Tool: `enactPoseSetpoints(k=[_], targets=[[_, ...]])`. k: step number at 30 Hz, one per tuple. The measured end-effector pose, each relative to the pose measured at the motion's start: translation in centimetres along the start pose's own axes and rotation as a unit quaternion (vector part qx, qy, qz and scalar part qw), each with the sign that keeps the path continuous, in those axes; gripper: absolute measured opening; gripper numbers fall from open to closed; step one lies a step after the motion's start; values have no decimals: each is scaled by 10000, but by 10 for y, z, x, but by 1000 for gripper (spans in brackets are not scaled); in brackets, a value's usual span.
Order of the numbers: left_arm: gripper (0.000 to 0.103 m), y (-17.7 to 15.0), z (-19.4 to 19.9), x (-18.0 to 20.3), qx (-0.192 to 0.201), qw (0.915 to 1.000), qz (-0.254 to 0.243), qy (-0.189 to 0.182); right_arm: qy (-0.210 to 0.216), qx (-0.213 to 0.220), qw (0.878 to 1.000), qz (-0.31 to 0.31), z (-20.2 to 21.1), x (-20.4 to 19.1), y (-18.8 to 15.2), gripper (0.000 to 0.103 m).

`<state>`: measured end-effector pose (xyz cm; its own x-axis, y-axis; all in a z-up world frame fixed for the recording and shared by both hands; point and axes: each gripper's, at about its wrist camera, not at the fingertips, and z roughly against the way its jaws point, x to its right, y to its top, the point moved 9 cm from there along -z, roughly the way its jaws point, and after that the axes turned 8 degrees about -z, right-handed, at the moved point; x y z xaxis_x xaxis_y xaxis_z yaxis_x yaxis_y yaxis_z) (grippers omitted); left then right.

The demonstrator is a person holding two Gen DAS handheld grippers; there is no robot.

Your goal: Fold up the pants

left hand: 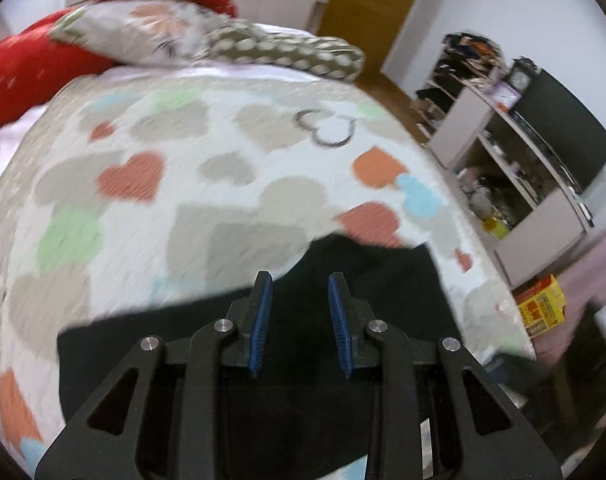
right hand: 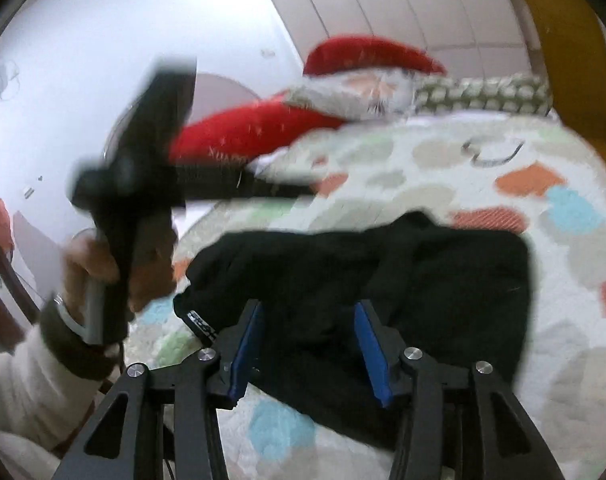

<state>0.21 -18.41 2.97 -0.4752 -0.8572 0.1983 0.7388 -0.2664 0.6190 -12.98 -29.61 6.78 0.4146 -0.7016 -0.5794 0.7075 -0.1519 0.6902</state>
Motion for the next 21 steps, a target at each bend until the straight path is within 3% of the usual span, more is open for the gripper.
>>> enactPoseSetpoints(k=[4,8,11,16,19,21], targets=[[27,-31,-1,2,-133,9997,160,-132,-663,235,9974,-173,30,35,3,48],[27,-41,-11,19,-164,9992,237,-267,-646,68,9971,-408,16,43,1,48],[27,-51,-17,20,-272,9994,192,-120,-638,-135,9978,94,-6,22,-7,48],[27,-70,-17,1,-453,9983,362,93,-1115,-533,9875,982,-47,14,-32,47],[27,-74,-14,-9,-431,9977,519,88,-1467,-558,9842,816,-61,37,-32,17],[27,-76,-11,-11,-425,9974,575,65,-1027,-503,9933,192,-50,42,-27,14]])
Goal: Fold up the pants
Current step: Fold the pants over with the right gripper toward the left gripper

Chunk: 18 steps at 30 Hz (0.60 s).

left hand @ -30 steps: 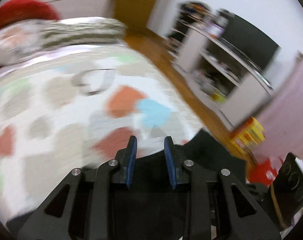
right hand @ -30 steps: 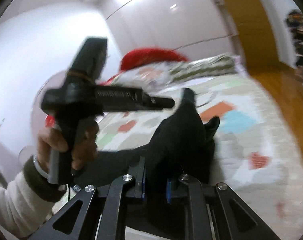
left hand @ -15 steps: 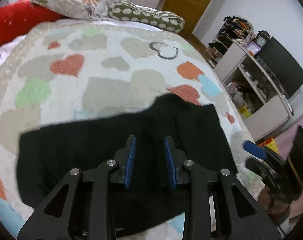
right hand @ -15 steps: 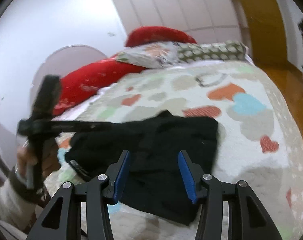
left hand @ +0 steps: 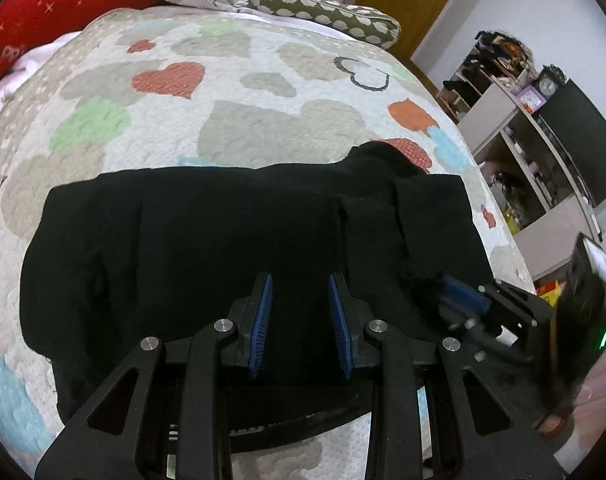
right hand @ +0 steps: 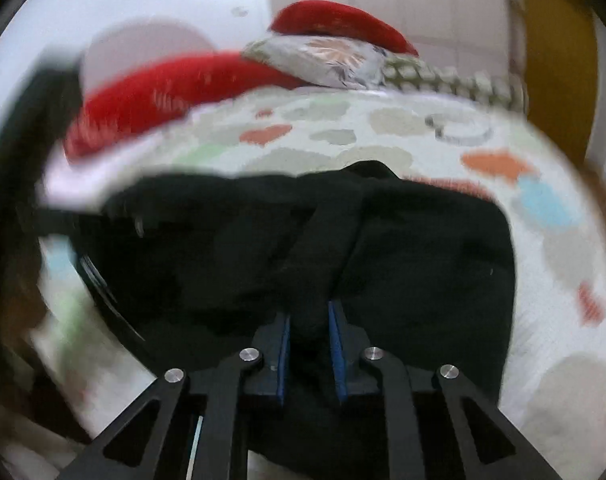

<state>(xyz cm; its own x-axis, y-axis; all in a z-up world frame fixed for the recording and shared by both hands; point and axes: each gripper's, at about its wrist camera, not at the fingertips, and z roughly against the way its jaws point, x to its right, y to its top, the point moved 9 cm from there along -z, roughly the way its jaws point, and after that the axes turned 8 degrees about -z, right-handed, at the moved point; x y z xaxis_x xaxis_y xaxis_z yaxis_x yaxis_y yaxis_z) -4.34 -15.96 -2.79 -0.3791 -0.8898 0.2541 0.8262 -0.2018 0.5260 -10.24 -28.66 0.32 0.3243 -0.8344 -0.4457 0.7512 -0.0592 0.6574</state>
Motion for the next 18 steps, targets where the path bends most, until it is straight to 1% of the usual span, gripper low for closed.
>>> enactPoseSetpoints(k=[2,4,6,8,9,10,11,12,13,15,16,17,18], targets=[[27,0,5,-1,32,10000,-24,3,257,183,9994,-123,22,-4,7,12],[27,3,12,-2,147,9999,-5,-32,500,381,9980,-38,47,-18,16,12],[27,6,19,-5,229,9997,93,-81,636,482,9968,99,59,-33,19,12],[27,10,27,-8,350,9991,220,-137,793,381,9960,166,52,-47,19,12],[27,11,30,-8,387,9988,262,-152,763,303,9965,170,40,-51,17,12],[35,12,31,-7,402,9987,282,-156,679,180,9974,132,24,-51,11,12],[41,13,32,-5,413,9986,282,-189,642,34,9979,74,10,-50,5,13],[50,13,32,-2,417,9985,275,-212,582,-155,9982,11,-5,-48,-2,14],[51,14,32,1,421,9985,259,-234,490,-294,9984,-28,-16,-45,-10,17],[51,14,30,10,405,9988,159,-242,615,-173,9979,-50,-6,-46,-10,24],[51,15,28,14,402,9988,113,-252,753,-171,9970,-63,4,-47,-9,40],[51,16,26,18,394,9989,64,-264,851,-135,9962,-84,17,-46,-5,50],[51,18,24,22,386,9989,14,-267,891,-27,9960,-89,29,-44,-1,50]])
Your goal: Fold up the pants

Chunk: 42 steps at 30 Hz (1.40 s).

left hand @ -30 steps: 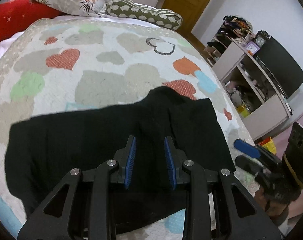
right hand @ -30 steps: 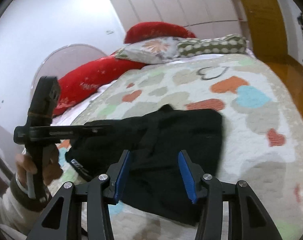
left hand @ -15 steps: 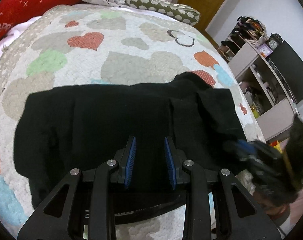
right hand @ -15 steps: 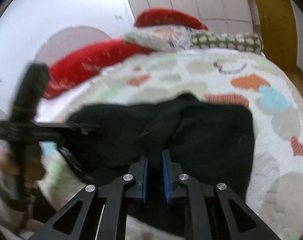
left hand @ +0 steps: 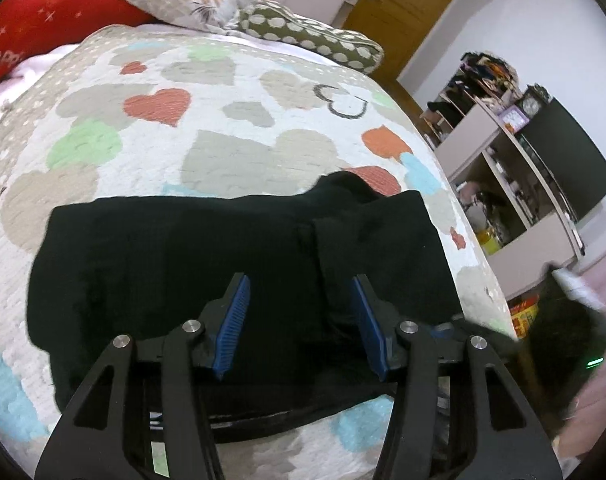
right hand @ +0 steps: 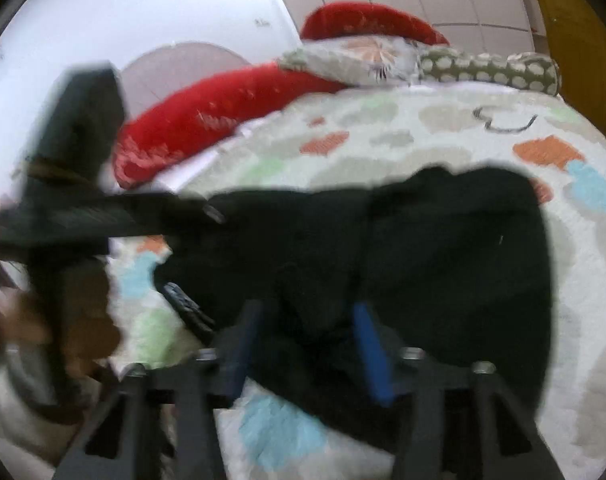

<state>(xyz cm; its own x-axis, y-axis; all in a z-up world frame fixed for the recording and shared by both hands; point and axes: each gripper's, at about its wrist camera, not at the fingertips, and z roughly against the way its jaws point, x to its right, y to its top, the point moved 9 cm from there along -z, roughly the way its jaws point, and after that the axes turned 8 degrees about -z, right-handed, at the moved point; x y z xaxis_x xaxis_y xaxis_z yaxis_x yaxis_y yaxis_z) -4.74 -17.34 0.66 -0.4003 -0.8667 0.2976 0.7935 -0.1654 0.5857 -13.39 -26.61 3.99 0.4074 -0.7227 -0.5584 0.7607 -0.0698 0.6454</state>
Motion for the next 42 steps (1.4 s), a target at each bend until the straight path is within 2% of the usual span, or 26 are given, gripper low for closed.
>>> enactPoseSetpoints(k=[3,6,7,8,12,15,20,24,28,30,32,36,39,42], targets=[[51,4,-8,11,6,9999,-109,40,-142,465,9988,45,39,11,17,50],[51,8,-18,23,-3,9997,-235,110,-770,800,9936,-195,52,44,35,48],[51,8,-22,27,-7,9994,-303,171,-1004,819,9911,-290,50,57,40,41],[51,8,-26,31,-18,9988,-396,287,-1207,818,9887,-347,43,69,46,36],[51,-1,-48,25,-202,9948,-568,819,-1496,499,9867,-403,5,99,52,33],[53,-10,-62,13,-323,9946,-427,892,-1850,62,9817,-455,-21,123,44,33],[54,-11,-63,15,-246,9934,-521,992,-1858,38,9816,-435,-11,123,43,33],[54,-10,-63,13,-239,9945,-423,927,-1770,112,9836,-324,15,100,34,33],[54,-11,-62,14,-225,9946,-416,926,-1684,16,9855,-203,25,76,3,33],[54,-11,-62,14,-217,9946,-404,930,-1700,-218,9850,-191,18,74,-20,33],[54,-12,-62,15,-201,9947,-395,930,-1801,-212,9833,-126,13,77,-30,34],[54,-14,-56,16,-211,9947,-350,948,-1715,-144,9850,-140,21,68,-12,34],[54,-15,-43,13,-154,9941,-308,1032,-1686,20,9857,-45,22,59,5,42],[54,-17,-27,6,-36,9923,-311,1200,-1615,139,9868,9,10,52,24,42]])
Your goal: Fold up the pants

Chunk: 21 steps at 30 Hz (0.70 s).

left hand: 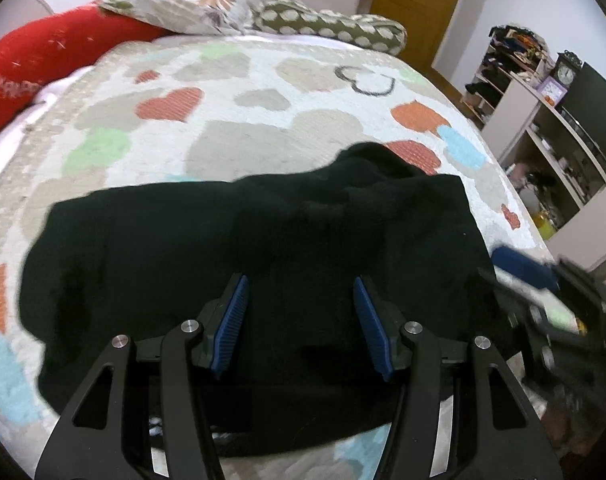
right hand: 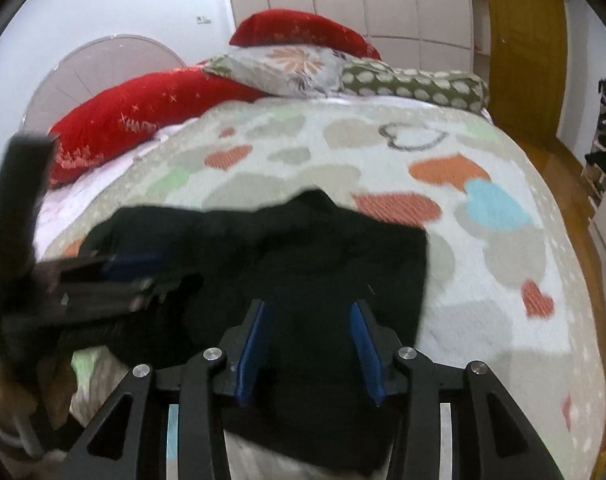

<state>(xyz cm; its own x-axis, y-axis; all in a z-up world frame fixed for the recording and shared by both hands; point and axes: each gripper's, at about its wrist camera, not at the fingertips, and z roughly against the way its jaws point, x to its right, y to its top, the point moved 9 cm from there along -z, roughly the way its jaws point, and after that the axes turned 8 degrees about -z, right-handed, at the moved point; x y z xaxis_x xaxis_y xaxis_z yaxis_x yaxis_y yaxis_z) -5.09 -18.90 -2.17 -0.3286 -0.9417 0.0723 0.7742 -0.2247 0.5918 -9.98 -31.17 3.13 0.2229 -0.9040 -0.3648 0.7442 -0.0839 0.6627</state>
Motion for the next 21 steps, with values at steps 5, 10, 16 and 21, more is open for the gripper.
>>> enactPoseSetpoints(k=[5,10,16,21], targets=[[54,-6,15,-21,68,9995,81,302,-2,-52,10000,-19,-41,-17,16,42],[54,-9,21,-38,66,9988,295,396,-14,-275,9996,95,-71,-28,10,44],[54,-13,24,-45,67,9982,442,392,65,-201,9998,70,-45,-29,12,45],[54,-17,31,-51,94,9979,516,392,211,-234,9995,34,-33,-34,-7,47]])
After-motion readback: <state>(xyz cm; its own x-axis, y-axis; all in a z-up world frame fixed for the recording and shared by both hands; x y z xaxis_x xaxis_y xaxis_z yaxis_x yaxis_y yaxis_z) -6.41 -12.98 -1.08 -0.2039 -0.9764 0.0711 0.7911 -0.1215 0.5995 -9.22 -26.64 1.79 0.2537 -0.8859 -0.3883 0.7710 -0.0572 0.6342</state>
